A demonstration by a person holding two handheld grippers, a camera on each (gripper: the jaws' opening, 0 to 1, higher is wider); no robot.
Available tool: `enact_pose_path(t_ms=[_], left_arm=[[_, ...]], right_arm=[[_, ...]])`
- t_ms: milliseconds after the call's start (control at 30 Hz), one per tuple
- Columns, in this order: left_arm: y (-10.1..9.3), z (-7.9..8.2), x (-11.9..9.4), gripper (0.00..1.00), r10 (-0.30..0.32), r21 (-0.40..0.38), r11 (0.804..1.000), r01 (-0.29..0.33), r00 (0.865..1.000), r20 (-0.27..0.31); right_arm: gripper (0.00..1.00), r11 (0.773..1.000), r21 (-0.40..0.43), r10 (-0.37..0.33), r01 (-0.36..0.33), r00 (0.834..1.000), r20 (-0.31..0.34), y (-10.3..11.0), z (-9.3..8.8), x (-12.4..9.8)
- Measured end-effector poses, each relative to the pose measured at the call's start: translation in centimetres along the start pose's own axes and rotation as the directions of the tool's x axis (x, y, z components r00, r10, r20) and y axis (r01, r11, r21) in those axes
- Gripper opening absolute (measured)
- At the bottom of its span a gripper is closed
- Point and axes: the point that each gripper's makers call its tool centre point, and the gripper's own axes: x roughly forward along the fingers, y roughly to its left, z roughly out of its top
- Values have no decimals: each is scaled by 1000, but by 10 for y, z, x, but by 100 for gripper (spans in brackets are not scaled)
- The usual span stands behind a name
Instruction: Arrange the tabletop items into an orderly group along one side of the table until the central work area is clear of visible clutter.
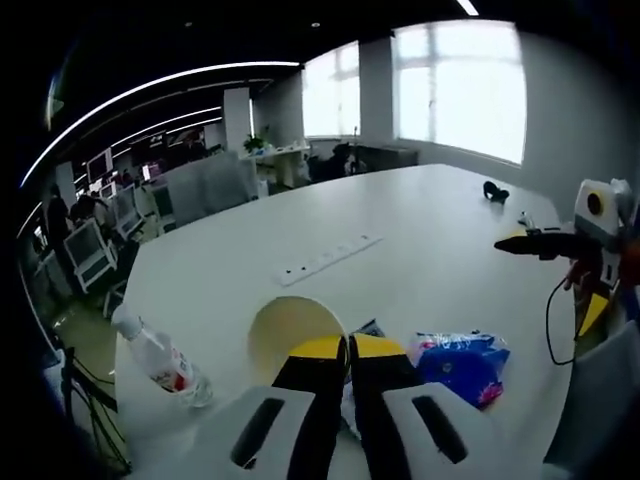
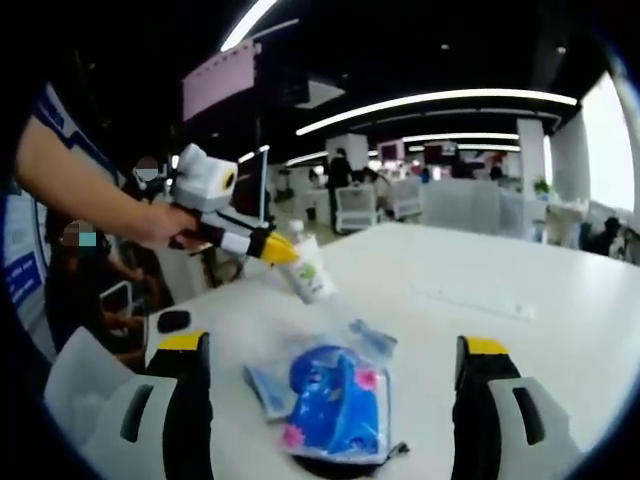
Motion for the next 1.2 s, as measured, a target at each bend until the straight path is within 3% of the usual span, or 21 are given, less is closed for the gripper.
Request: enact_pose_path(t_ms=[767,1200], left_arm=[[18,-16,-3,1,61,-3,998,-61,998,-17],[32,-22,7,1,71,-7,997,-71,997,-17]], right_arm=[[100,1000,-3,29,-29,999,-33,12,-13,5],[100,1000,3,31,-30,998,-63,9,-23,14]])
